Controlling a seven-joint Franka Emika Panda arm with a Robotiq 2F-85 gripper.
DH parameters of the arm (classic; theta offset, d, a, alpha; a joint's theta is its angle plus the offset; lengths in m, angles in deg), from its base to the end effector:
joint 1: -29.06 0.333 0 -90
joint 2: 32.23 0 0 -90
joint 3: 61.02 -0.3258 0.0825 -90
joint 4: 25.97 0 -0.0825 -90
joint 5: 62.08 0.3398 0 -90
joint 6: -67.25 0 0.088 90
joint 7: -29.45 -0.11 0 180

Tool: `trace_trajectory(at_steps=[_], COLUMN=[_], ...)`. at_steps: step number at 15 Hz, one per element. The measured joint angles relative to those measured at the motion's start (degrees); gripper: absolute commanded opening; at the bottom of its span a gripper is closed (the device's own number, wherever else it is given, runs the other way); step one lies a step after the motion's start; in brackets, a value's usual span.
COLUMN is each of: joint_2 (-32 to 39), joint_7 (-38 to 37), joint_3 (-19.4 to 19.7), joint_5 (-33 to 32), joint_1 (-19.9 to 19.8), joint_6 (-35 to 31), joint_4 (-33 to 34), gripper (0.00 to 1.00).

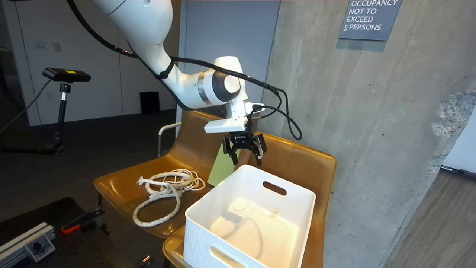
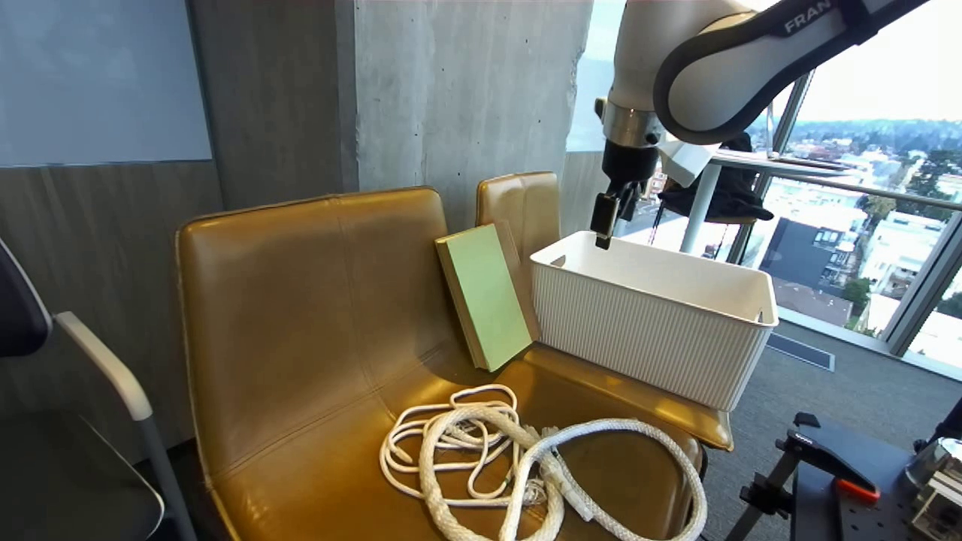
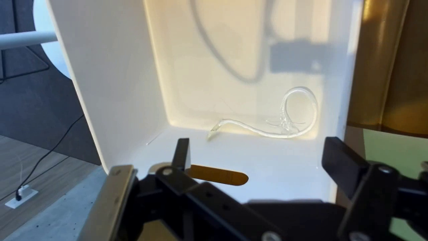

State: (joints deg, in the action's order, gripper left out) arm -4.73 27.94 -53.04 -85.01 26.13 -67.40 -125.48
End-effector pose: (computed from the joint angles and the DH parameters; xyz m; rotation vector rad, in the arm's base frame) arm 0.6364 -0.1177 0.3519 2.7621 0.0941 0.1391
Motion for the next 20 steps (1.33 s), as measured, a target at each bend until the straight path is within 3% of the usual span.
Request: trace_trajectory(at_steps=[4,13,20], joint_2=[4.2,21.4,31.3], joint_7=[0.1,8.0,12.1], joint_3=[0.2,-1.4,-3.1], joint_5=[1.5,14.4,17.0], joint_1=[-2.2,-9.9,-11.3], joint_6=[-0.2,-0.2,-0.2], joint_4=[4.9,20.8,31.9], gripper=[1.00,1.00,1.00])
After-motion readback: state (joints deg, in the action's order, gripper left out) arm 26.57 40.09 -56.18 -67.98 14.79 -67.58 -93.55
